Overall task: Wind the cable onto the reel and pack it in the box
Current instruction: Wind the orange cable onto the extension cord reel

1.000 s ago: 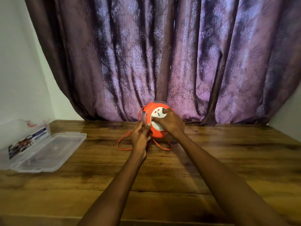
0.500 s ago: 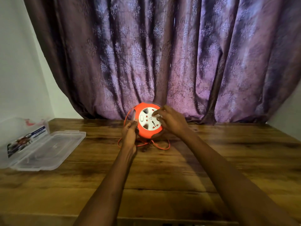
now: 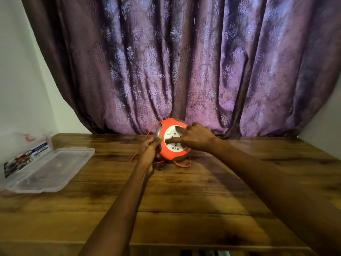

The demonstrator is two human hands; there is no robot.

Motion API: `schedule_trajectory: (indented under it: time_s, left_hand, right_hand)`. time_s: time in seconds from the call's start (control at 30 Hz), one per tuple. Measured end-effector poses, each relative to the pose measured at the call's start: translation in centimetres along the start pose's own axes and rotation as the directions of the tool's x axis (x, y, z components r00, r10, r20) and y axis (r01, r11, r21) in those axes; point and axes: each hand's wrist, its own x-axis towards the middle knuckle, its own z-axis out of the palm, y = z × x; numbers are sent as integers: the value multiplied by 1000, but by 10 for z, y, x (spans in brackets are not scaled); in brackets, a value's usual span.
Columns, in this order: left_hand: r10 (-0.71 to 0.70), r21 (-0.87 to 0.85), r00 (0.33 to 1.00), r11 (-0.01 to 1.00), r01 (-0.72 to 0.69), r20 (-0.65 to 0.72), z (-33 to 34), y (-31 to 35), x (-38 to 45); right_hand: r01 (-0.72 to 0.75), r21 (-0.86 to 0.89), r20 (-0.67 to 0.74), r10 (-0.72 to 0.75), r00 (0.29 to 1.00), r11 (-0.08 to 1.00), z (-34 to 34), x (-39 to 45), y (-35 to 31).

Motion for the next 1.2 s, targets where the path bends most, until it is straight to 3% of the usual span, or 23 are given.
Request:
schedule_trajectory:
  time_s: [0.07,0.13,0.2,0.27,0.33,0.4,0.43,0.5,0.6,0.67,0.7,0.77,0.83,0.9,1.0,1.2]
  left_hand:
    - [-24,-47,1000,999,24,4,5,-1,-4]
    - [-27,-107,1000,994,27,6,12,-2,-7]
    - [-11,-163,1000,987,13,11,17,-5,-9]
    - [-1,-179,1000,984,-3,-22,19,-6,-10]
    - [13,-193,999,981,-21,-43,20,-7,-9]
    - [43,-212,998,976,-50,-35,19,-8,-8]
    - [60,-215,998,974,-66,-34,18,-9,-7]
    - [79,-196,996,977,-86,-44,15,-9,-4]
    - [87,-136,992,986,-99,-94,8,-8,-1]
    - [80,-99,983,990,-97,-165,2,-7,3]
    - [71,-93,978,991,-91,-196,-1,-5,4]
    - [39,-117,975,991,-66,-219,-5,-1,8]
    - [-1,-139,978,990,-28,-211,-8,2,10]
    - [-32,-141,982,990,6,-188,-10,3,11]
    - [-83,-105,986,992,69,-142,-14,8,9]
    - [-162,-25,986,987,161,-43,-11,10,2]
  right_hand:
    - [-170,46,-2,171,985,984,3,4,-3]
    - [-398,184,-43,412,910,899,6,8,-10]
    - [-593,385,-34,653,756,707,6,16,-20]
    - [-711,580,128,818,561,398,4,25,-29]
    - [-650,759,397,807,437,-21,0,34,-32]
    - [-370,791,610,670,423,-487,-2,39,-35]
    - [-253,734,671,612,420,-631,-1,40,-38]
    - [-157,667,711,557,429,-729,4,42,-45]
    - [-215,727,656,566,498,-653,6,39,-50]
    - [-317,812,581,618,530,-491,7,38,-46]
    - [-416,841,532,671,516,-347,6,36,-43]
    - [-582,810,312,789,529,70,5,30,-37]
    - [-477,709,-3,678,735,519,5,24,-28]
    - [-264,538,-111,378,919,801,1,18,-15]
    - [-108,324,-59,134,989,940,-8,12,-4]
    - [41,78,4,-41,999,996,-12,3,-10]
